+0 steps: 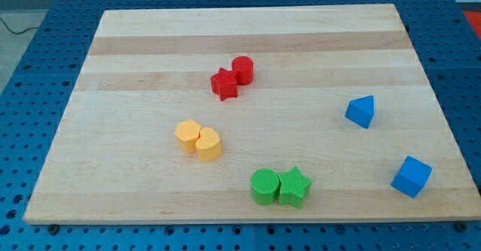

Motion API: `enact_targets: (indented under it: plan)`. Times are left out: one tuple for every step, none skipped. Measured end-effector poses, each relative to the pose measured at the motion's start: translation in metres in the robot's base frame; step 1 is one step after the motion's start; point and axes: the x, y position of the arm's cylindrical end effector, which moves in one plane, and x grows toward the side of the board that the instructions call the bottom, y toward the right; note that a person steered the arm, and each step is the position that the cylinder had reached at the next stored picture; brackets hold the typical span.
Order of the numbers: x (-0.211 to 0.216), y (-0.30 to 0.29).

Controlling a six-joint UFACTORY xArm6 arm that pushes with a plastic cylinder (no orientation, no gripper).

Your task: Place the blue cube to the bottom right of the blue triangle

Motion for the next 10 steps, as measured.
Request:
enact_targets:
  plan:
    - [0.025, -0.016]
    - [0.021, -0.051]
    - [-0.009, -0.071]
    - [-0.047, -0.074]
    - [-0.029, -0.050]
    - [0.017, -0.033]
    - [0.025, -0.042]
    - [0.019, -0.073]
    - [-0.007, -0.094]
    - [-0.029, -0.105]
